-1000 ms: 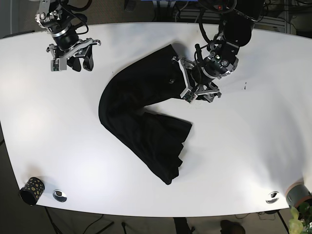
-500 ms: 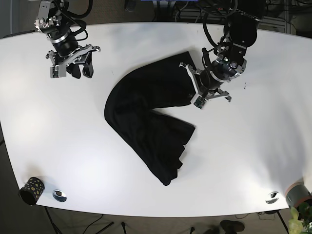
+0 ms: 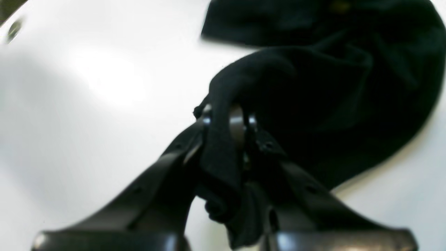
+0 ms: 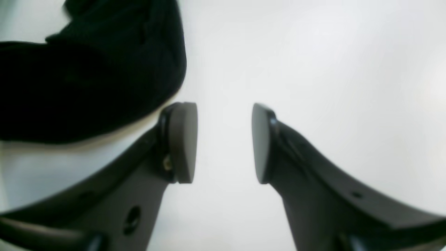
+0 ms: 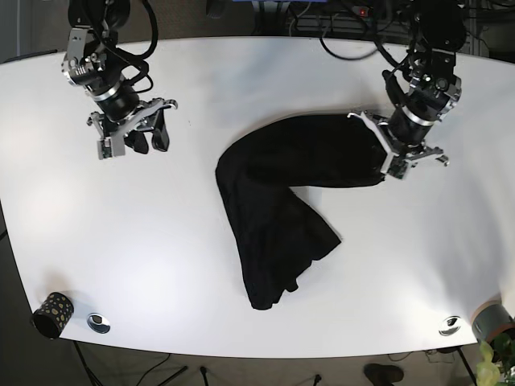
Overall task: Fold the T-shirt properly
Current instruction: 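Drag the grasped shirt edge away from the right gripper with the left gripper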
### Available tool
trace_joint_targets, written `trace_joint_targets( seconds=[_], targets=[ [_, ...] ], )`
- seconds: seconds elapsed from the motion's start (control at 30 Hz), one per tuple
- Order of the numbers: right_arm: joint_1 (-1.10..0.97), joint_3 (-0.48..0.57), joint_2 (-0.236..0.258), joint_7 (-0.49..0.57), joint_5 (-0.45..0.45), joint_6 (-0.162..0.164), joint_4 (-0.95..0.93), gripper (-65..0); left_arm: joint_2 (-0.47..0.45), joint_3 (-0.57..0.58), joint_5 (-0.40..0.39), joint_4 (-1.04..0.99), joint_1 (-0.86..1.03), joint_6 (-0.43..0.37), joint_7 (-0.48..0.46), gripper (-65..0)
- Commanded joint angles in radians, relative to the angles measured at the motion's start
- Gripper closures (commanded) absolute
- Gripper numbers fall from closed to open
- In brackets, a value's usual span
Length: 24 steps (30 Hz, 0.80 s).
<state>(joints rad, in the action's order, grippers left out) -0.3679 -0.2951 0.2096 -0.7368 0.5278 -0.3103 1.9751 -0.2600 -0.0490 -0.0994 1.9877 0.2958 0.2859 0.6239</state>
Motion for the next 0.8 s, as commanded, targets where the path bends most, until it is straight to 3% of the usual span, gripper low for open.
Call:
trace_joint_targets(
  seconds=[0.0,0.17,0.37,0.53,0.77],
  targets=[
    [0.028,0.023,0.004,0.013,0.012,-0.002,0.016,-25.4,-0.008,-0.093,-0.004,0.022,0.027,-0.004,-0.02,0.0],
    [0.112,0.118,0.003,0.009,0.01,0.001,-0.03,-25.5,0.0,-0.328,-0.003,0.014,0.073,0.063,-0.019,0.0],
    [0.226,0.215,0.001,0.009,0.012,0.001,-0.138,-25.5,0.074,-0.579,0.008,-0.012,0.082,0.186,-0.011,0.0],
    [0.358,0.293,0.001,0.009,0.013,0.001,-0.262,-26.3,0.08,-0.733,0.008,-0.014,0.078,0.284,0.1,0.0],
    [0.551,0.368,-0.031,0.009,0.018,-0.002,-0.446,-45.2,0.08,-0.851,0.008,-0.023,0.082,0.295,0.164,0.0]
  ],
)
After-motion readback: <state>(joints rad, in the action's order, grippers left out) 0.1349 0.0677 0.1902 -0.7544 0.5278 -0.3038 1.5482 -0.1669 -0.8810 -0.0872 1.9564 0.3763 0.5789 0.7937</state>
